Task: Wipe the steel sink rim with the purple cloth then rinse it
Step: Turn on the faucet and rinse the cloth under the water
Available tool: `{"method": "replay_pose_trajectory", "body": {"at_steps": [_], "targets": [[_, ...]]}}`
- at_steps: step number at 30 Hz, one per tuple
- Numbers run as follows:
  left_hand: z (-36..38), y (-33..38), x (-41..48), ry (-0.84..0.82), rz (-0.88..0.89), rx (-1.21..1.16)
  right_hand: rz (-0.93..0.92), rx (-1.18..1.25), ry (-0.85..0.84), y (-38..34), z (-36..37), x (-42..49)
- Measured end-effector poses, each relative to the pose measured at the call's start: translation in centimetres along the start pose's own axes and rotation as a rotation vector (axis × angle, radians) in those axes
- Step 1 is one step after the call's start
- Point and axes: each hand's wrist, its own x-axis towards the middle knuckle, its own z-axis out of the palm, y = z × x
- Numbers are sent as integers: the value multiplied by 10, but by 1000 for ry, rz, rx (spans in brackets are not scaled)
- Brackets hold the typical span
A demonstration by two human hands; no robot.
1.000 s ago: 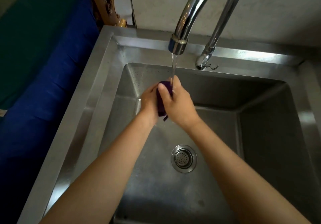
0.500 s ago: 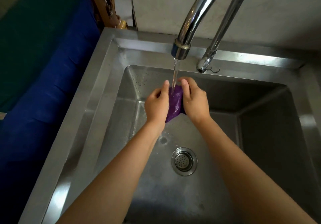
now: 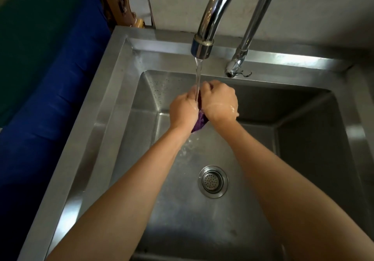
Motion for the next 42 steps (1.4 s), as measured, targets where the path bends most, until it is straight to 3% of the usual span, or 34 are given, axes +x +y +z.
{"method": "replay_pose_trajectory", "body": {"at_steps": [3,9,13,15,19,23,31,37,42], "targets": [[0,1,1,64,75,164,54,18,-75,8,1,6],[-5,0,-2,83,168,205,209,108,-299,13,7,15],[-4,-4,-6,109,249,88,342,474,-364,14,-1,13],[-8,-9,-2,75,191,-40,356,561,-425,20,-6,13],[-23,-26,14,-33,-158,-467,299,704,-512,43,-15,10],[-30,-34,11,-100,-166,-552,147,768,-618,61,-24,0],[-40,-38,1,-196,-174,-601,3,694,-562,68,-38,-21],[-44,-50,-8,-211,-203,-625,127,941,-590,81,-26,-34],[-46,-58,-10,-220,-205,-593,224,973,-519,83,-14,-36]]}}
